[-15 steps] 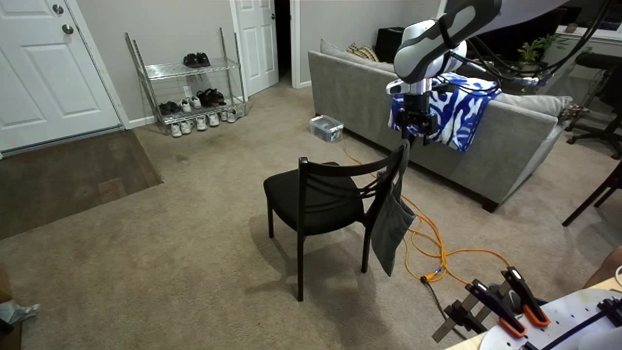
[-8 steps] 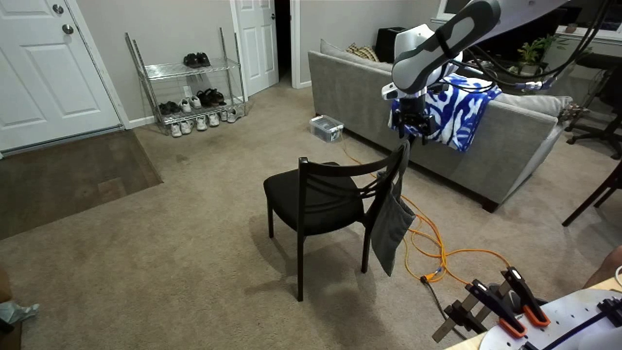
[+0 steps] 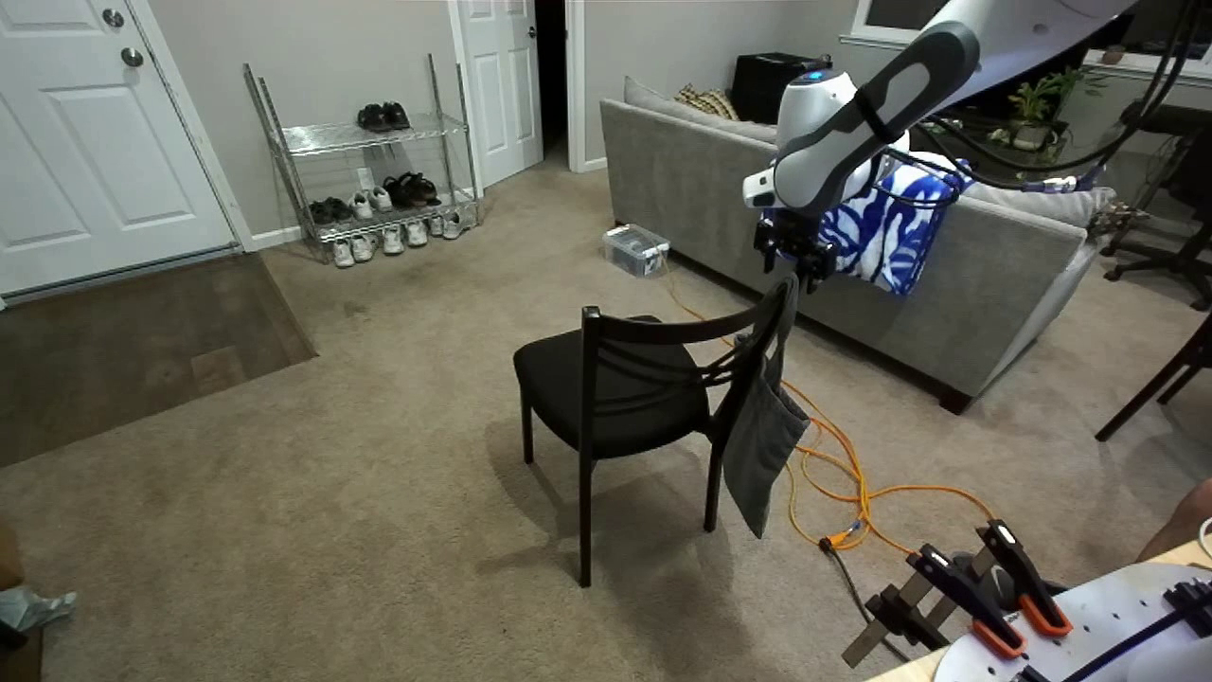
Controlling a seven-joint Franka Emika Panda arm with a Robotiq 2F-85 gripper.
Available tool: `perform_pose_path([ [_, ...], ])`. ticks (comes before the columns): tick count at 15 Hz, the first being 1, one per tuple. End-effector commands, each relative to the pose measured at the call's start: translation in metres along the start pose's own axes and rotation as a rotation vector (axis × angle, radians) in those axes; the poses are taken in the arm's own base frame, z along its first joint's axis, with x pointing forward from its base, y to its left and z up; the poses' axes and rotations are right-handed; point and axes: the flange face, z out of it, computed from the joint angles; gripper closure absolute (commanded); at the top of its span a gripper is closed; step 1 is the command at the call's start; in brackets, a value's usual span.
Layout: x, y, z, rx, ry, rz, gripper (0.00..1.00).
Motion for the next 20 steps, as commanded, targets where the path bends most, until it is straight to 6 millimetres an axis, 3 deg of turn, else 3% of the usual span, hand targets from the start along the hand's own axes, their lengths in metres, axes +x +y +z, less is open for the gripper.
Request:
perform_pose_path([
  [1,0.001,-0.012,-0.002,-0.052,0.035,0.051,0.00],
  [10,0.011,-0.013,-0.004,-0.097,0.057,0.084,0.00],
  [11,0.011,-0.013,-0.004,-0.105,0.058,0.088,0.25],
  [13,0.011,-0.012,-0.005,-0.112,0.061,0.092,0.33],
  [20,0.010,-0.016,-0.023,-0.133,0.060,0.104,0.78],
])
